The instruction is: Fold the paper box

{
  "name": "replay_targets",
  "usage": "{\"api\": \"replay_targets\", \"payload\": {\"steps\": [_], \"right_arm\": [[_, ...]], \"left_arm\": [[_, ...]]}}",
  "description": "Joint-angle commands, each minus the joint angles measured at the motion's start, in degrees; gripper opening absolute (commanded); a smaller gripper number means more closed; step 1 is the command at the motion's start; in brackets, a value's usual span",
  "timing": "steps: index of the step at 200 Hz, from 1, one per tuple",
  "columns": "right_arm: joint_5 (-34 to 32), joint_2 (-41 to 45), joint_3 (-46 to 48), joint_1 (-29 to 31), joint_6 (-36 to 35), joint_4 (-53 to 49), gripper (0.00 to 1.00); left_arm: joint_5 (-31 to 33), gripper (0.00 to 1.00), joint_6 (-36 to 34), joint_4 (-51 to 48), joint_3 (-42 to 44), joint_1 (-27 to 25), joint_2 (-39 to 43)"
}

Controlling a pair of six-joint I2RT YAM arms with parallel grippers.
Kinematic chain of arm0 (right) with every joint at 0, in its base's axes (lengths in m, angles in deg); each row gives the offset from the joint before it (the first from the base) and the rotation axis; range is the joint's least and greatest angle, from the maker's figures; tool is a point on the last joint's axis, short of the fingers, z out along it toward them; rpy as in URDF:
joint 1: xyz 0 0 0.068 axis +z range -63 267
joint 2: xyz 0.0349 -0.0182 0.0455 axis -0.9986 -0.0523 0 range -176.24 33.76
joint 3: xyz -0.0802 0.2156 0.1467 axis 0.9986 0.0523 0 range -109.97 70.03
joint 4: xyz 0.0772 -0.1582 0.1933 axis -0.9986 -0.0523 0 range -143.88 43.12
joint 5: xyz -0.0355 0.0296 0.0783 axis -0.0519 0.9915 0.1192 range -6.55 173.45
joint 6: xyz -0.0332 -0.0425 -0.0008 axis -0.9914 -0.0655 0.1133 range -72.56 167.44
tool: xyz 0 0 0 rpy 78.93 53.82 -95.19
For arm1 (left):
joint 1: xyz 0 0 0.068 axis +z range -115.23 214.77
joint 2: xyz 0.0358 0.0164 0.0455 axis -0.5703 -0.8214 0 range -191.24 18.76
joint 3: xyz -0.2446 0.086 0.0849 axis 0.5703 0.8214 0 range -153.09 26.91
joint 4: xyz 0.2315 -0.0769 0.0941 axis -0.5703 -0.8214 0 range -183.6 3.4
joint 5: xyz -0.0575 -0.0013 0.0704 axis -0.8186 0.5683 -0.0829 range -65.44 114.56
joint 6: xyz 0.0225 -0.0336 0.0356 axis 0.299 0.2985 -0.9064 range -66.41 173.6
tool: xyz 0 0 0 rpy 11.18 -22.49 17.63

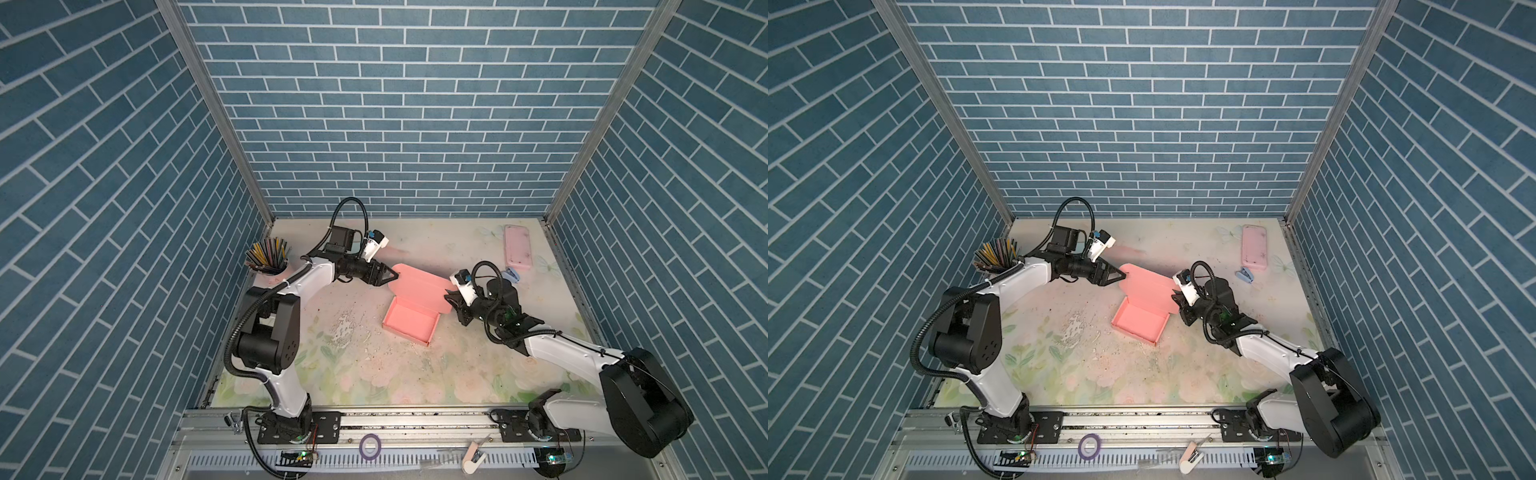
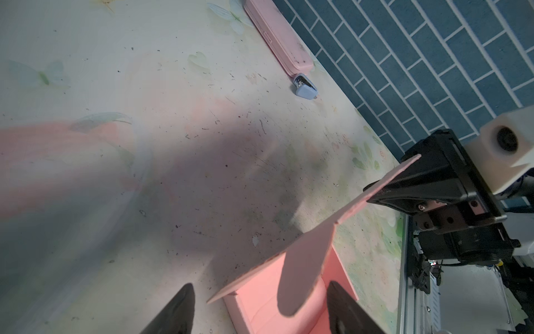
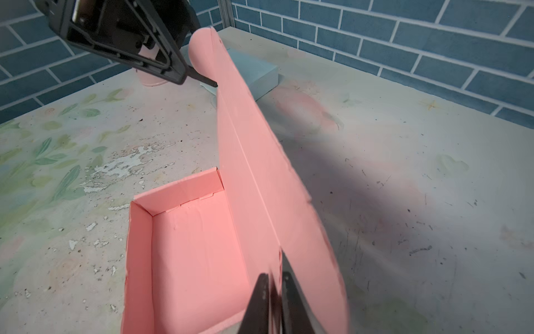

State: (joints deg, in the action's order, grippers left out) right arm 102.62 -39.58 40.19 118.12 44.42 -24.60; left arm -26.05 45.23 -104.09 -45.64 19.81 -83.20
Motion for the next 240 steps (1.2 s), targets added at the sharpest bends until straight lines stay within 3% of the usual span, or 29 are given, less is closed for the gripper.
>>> {"api": "replay_targets", "payload": {"steps": [1,41,93,162,194,240], "right_arm": [[-0.55,0.83,-1.09,0.09,-1.80,0.28,0.10],[-0.81,0.13,-1.27,0.09,-1.91,0.13,0.08],[-3.22,-0.31,-1.68,0.09,-1.85,-0.56,0.05],[-5.81,0.38,-1.62,0.09,-1.63,-1.02,0.03],[-5.82,0.74,-1.35,0.09,-1.71,-0.90,0.02],[-5.86,0.83,-1.37,0.09,-1.63,-0.86,0.02]], "left_arm": [[0.68,0.71,-4.11,-3.95,-3.36,-0.51,-1.43],[3.26,0.69,-8.67,-10.91,-6.18,-2.26,-3.46],[3.07,0.71,-7.54,-8.98,-3.55,-3.58,-3.26],[5.24,0.50,-4.89,-6.50,-0.25,-4.44,-0.73],[8.39,0.47,-4.89,-8.26,0.00,-5.30,1.29],[10.73,0.25,-4.82,-10.07,-0.21,-6.21,1.21]]}}
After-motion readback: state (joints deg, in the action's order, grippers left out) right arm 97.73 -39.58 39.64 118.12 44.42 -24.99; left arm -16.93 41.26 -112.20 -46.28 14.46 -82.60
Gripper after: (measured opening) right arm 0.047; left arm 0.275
